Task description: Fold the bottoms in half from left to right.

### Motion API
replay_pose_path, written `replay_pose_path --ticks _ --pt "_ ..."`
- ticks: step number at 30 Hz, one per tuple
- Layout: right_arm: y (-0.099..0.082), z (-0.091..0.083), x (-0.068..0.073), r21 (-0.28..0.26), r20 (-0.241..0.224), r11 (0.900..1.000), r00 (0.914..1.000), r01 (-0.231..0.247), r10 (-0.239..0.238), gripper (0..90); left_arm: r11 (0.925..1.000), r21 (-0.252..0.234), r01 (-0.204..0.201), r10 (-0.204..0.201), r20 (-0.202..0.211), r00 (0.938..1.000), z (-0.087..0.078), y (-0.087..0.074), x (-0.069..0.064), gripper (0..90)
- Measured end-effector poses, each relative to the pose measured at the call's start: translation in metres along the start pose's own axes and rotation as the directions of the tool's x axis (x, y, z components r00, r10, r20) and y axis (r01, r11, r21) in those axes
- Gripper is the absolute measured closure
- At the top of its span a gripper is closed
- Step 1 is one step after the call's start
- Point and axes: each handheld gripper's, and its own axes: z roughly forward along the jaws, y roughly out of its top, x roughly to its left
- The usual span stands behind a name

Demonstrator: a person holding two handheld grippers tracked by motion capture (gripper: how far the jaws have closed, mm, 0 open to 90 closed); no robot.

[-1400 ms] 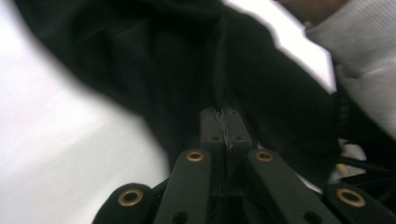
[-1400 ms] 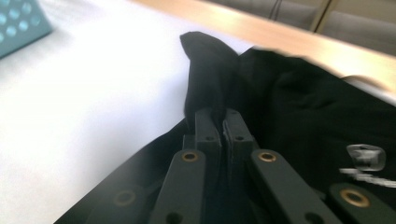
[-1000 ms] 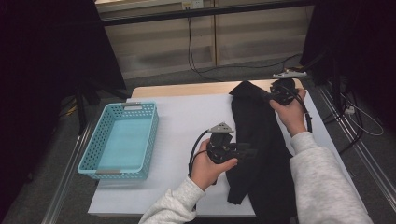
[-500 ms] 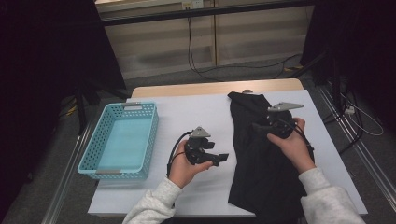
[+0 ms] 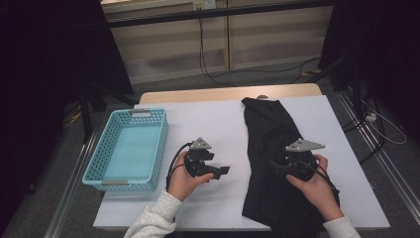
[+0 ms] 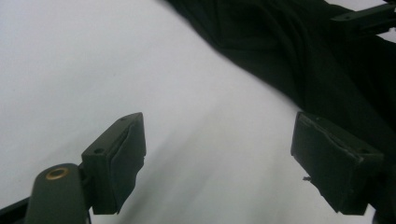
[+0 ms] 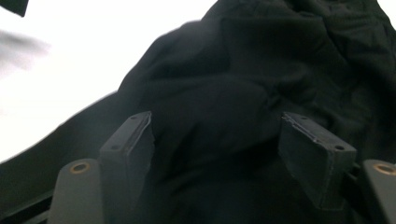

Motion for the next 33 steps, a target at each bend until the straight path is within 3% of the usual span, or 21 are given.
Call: replay_pose_path --ticks 12,21,27,33 --pt "-0.023 -0.026 -0.008 0.005 0.024 0.996 0.9957 -0.089 0.089 30.2 0.9999 0.0 0.011 -0.011 -0.03 0.9995 -0.01 -0.006 0.016 15.9" --pt "-0.036 -0.035 -0.003 0.025 0.037 0.9948 0.9945 -0.098 0.098 40.2 0.9999 0.016 0.004 -0.004 -0.03 0.9995 -0.007 -0.005 0.015 15.8" --pt "-0.043 -0.041 -0.004 0.033 0.074 0.9932 0.9913 -0.112 0.109 37.2 0.9998 0.018 -0.007 0.008 -0.036 0.9993 -0.008 -0.004 0.014 15.8" --pt "-0.048 -0.041 -0.004 0.047 0.068 0.9901 0.9894 -0.132 0.128 42.2 0.9998 0.018 -0.005 0.006 -0.043 0.9991 -0.008 -0.004 0.014 15.8"
